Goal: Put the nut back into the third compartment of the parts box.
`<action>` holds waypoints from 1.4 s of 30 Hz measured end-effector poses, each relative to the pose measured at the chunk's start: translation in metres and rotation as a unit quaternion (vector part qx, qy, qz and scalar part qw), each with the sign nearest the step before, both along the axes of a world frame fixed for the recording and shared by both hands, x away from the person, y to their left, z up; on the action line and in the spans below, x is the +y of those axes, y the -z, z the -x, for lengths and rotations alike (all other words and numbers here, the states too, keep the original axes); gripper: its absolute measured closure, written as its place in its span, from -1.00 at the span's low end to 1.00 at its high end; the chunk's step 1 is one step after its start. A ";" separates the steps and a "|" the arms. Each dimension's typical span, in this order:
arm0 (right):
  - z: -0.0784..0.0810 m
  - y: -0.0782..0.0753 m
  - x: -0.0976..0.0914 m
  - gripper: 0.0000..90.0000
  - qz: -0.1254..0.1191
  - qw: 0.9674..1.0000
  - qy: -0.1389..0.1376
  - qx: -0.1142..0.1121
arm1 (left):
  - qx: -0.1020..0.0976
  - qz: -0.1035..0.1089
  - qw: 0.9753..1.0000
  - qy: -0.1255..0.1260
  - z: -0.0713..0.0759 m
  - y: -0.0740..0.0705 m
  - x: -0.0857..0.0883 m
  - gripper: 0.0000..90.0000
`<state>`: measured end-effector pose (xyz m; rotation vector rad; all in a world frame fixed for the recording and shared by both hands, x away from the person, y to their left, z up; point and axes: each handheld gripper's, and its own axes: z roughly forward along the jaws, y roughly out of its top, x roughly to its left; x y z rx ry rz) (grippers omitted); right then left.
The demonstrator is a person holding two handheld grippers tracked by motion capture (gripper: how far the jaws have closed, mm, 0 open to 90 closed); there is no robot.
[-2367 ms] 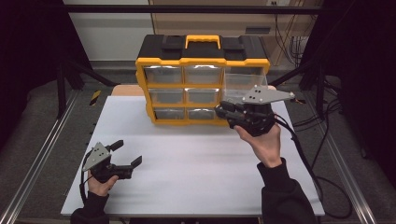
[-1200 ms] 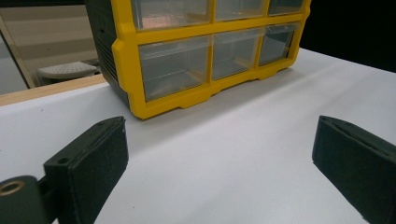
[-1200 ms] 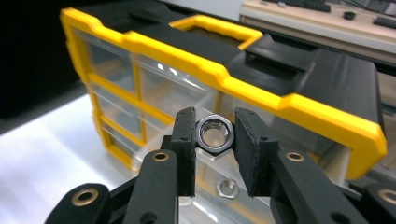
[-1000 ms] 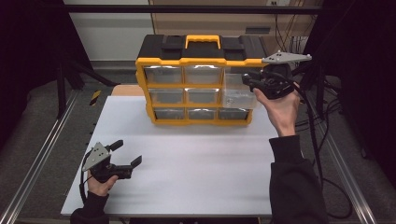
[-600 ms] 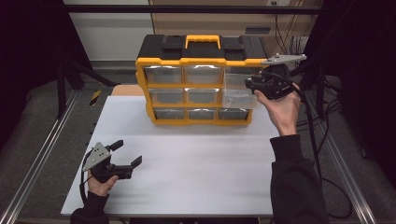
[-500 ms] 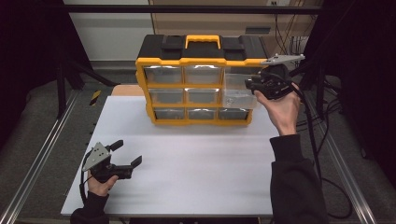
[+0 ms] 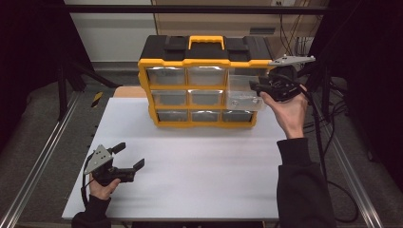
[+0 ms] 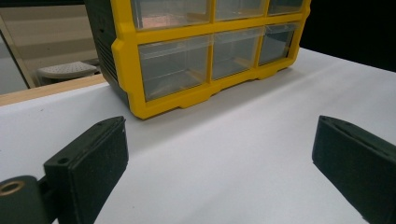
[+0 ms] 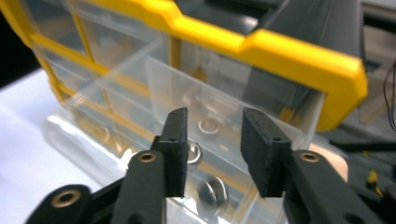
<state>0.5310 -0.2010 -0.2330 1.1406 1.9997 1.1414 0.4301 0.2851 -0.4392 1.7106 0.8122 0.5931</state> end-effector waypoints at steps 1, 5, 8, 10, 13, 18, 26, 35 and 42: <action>0.002 -0.001 -0.001 0.27 -0.004 1.000 -0.004 -0.006 | 0.000 0.000 1.000 0.000 0.000 0.000 0.000 -0.92; 0.018 -0.004 -0.006 -0.02 -0.032 0.998 -0.019 -0.044 | 0.000 0.000 1.000 0.000 0.000 0.000 0.000 -0.92; 0.027 -0.002 -0.007 -0.25 -0.045 0.997 -0.026 -0.061 | -0.001 -0.001 1.000 0.001 0.000 0.000 -0.001 -0.92; 0.033 0.000 -0.008 -0.37 -0.051 0.996 -0.029 -0.072 | -0.001 -0.001 1.000 0.000 0.000 0.000 -0.001 -0.92; 0.042 0.006 -0.008 -0.61 -0.071 0.993 -0.036 -0.085 | -0.002 0.000 1.000 0.000 0.000 0.000 -0.001 -0.92; 0.058 0.024 -0.006 -0.86 -0.089 0.991 -0.040 -0.096 | -0.001 -0.001 1.000 0.001 0.000 0.000 -0.001 -0.92; 0.082 0.057 -0.006 -0.94 -0.104 0.987 -0.052 -0.112 | -0.002 0.000 1.000 0.001 0.001 0.000 -0.001 -0.92; 0.094 0.103 -0.007 -0.96 -0.100 0.990 -0.060 -0.083 | -0.001 -0.002 1.000 0.001 0.001 0.000 -0.001 -0.92; 0.100 0.137 -0.010 -0.96 -0.103 0.990 -0.066 -0.069 | -0.001 -0.003 1.000 0.002 0.001 0.000 -0.001 -0.93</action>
